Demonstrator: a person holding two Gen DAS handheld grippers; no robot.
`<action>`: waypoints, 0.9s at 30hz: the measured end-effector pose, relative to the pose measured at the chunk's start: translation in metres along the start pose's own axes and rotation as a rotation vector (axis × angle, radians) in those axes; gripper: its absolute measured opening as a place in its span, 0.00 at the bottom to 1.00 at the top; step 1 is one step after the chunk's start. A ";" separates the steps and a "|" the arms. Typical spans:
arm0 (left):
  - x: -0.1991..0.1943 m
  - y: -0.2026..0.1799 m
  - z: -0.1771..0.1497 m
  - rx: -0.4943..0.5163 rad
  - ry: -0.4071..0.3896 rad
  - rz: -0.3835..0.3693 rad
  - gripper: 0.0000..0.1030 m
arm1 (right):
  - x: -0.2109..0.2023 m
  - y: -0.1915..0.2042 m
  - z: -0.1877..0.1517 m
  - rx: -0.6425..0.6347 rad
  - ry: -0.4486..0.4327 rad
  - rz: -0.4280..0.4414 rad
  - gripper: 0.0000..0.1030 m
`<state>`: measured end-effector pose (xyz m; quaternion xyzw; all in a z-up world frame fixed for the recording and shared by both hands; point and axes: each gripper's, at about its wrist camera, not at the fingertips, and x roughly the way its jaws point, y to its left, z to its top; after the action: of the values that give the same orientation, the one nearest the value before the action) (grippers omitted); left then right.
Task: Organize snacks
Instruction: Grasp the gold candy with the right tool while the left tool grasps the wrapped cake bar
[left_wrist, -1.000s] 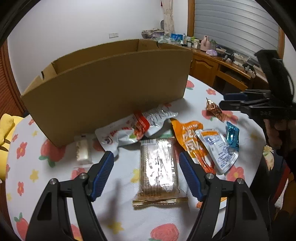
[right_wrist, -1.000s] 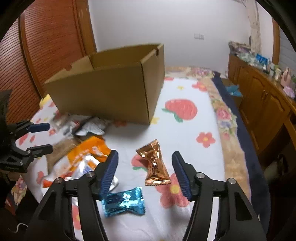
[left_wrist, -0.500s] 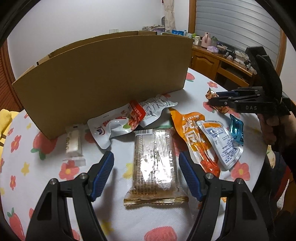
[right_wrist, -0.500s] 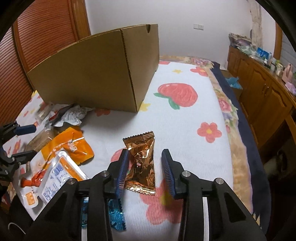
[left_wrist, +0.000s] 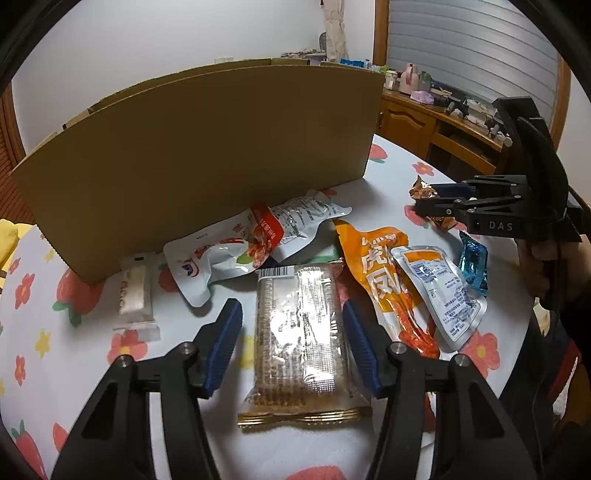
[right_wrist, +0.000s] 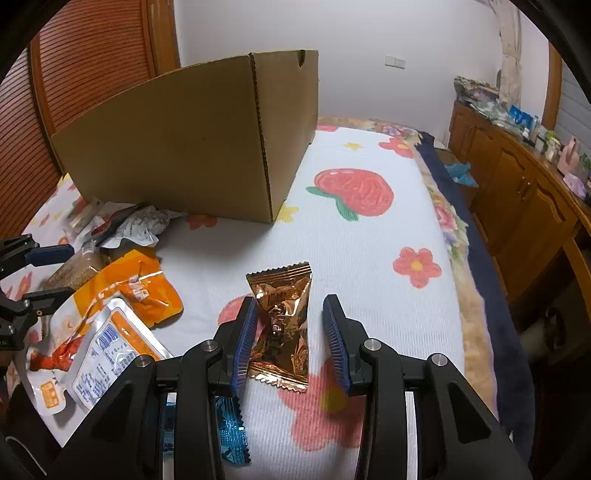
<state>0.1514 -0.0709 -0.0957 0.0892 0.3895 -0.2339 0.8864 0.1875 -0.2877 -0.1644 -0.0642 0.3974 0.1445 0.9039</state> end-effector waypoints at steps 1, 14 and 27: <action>0.001 0.000 0.001 -0.001 0.005 0.005 0.55 | 0.000 0.000 0.000 0.001 0.000 0.002 0.35; -0.001 -0.001 -0.004 -0.005 0.007 -0.017 0.41 | 0.001 -0.001 -0.001 0.005 -0.003 0.001 0.35; -0.036 0.002 -0.012 -0.043 -0.066 -0.023 0.41 | 0.001 -0.001 -0.001 0.002 -0.003 -0.003 0.35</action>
<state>0.1240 -0.0525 -0.0778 0.0578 0.3661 -0.2385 0.8976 0.1881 -0.2888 -0.1655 -0.0635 0.3962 0.1428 0.9048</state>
